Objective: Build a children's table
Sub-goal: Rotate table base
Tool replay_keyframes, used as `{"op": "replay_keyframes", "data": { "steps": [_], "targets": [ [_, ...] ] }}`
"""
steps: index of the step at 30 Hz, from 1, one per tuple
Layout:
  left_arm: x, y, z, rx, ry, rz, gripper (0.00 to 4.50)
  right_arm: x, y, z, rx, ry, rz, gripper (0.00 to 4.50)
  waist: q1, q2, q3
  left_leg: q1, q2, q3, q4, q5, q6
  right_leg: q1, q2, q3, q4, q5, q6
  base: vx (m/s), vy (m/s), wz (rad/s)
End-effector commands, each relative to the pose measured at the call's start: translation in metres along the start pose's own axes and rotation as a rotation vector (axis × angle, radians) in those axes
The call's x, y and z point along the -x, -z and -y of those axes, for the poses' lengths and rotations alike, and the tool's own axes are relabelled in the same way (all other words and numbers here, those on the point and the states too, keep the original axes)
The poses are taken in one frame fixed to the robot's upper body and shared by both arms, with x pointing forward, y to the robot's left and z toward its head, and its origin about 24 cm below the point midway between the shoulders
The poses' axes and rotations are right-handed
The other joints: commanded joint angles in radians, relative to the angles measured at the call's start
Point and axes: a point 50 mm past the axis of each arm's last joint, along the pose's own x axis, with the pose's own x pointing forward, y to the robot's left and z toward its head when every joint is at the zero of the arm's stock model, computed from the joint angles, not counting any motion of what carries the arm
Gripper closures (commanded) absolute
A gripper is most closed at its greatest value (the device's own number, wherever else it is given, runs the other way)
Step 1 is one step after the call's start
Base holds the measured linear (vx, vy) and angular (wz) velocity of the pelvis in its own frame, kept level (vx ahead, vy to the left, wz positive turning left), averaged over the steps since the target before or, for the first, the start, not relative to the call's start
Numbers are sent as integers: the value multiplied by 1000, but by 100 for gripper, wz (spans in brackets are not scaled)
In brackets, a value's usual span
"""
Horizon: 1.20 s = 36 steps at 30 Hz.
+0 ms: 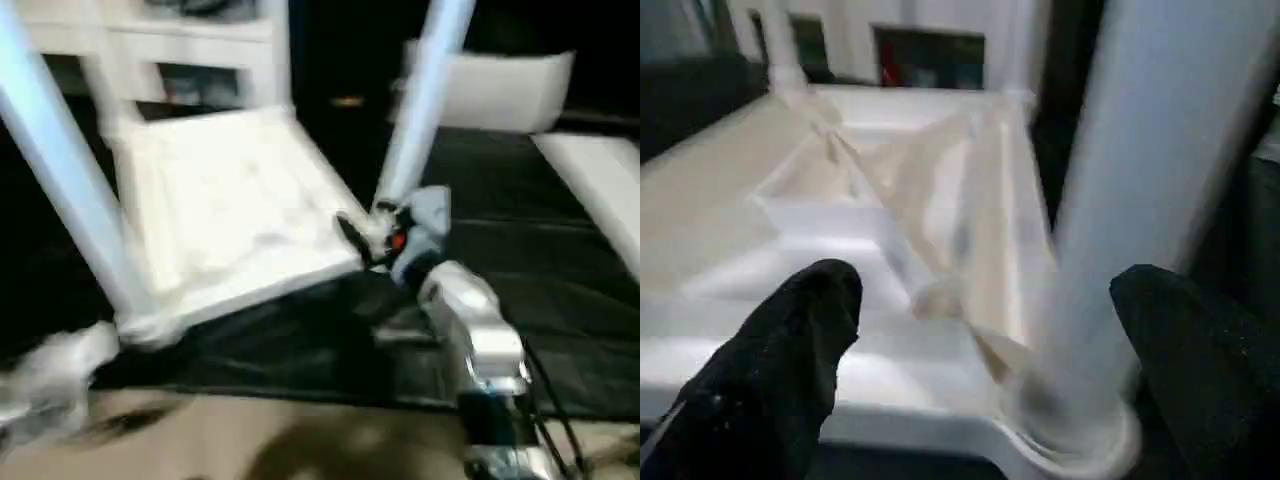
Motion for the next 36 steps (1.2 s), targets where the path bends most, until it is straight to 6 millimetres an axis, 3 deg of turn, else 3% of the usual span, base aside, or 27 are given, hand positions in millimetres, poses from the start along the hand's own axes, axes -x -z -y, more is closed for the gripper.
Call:
{"op": "replay_keyframes", "data": {
  "steps": [1,2,3,4,6,7,10,13,15,23,28,29,31,33,36],
  "targets": [
    [2,-12,2,-15,37,32,6,-1,7,-11,12,-69,-38,0,-7,23,-29,15,22,-13,-91,-456,-18,8,-51,42,-98,-541,-87,0,0,0],
    [7,-14,-3,-24,44,40,6,0,10,-14,19,-91,-52,0,-7,30,-26,15,22,-17,-94,-476,-17,9,-52,42,-97,-555,-81,0,0,0],
    [10,-15,-6,-32,48,49,6,1,10,-15,11,-94,-53,0,-7,23,-27,14,19,-16,-92,-477,-8,9,-53,42,-103,-567,-73,0,0,0],
    [12,-17,-8,-42,51,58,6,1,10,-15,12,-94,-49,0,-6,24,-32,14,19,-16,-93,-464,-2,12,-57,45,-99,-560,-73,0,0,0],
    [14,-21,-9,-45,57,77,6,1,10,-15,14,-92,-47,0,-6,31,-37,5,23,-18,-94,-412,-2,20,-59,48,-87,-489,-93,0,0,0],
    [14,-31,-8,-42,65,130,6,2,10,-15,21,-93,-45,0,-8,32,-38,6,25,-13,-93,-382,-5,20,-57,49,-79,-412,-126,0,0,0],
    [14,-44,-5,-25,57,187,6,2,10,-16,27,-102,-47,0,-11,30,-42,3,25,-7,-89,-341,-7,27,-55,49,-67,-323,-169,0,0,0],
    [12,-47,-7,-45,32,144,6,2,10,-19,38,-127,-55,0,-12,27,-43,-1,22,-4,-86,-300,-1,34,-53,49,-63,-278,-181,0,0,0],
    [12,-47,-8,-56,30,126,6,2,10,-19,46,-134,-58,0,-12,25,-44,-2,20,-4,-85,-284,10,37,-55,48,-64,-298,-168,0,0,0],
    [-16,-61,-14,-55,16,222,6,-2,34,-28,117,-134,-202,0,-14,28,-45,2,21,-4,-83,-283,-16,38,-53,47,-62,-289,-177,0,0,0],
    [-53,-78,-13,-66,28,357,6,-4,52,-33,109,-127,-303,0,-7,30,-47,3,20,-6,-79,-290,-22,40,-57,48,-64,-310,-169,0,0,0],
    [-53,-78,-13,-66,28,357,6,-4,52,-33,109,-127,-303,0,-7,31,-48,2,21,-6,-79,-293,-26,40,-57,47,-63,-308,-171,0,0,0],
    [-72,-95,0,-48,108,448,6,-8,56,-31,107,-92,-315,0,-7,29,-50,3,19,-5,-76,-293,-31,40,-58,47,-64,-297,-178,0,0,0],
    [-79,-101,7,-43,155,473,6,-9,58,-30,108,-80,-322,0,-5,31,-49,2,20,-5,-76,-298,-33,41,-58,46,-61,-299,-182,0,0,0],
    [-96,-115,38,-41,364,510,6,-14,63,-27,112,-48,-345,0,-4,29,-52,-3,20,-6,-74,-286,-33,45,-58,45,-58,-280,-189,0,0,0]
  ]
}}
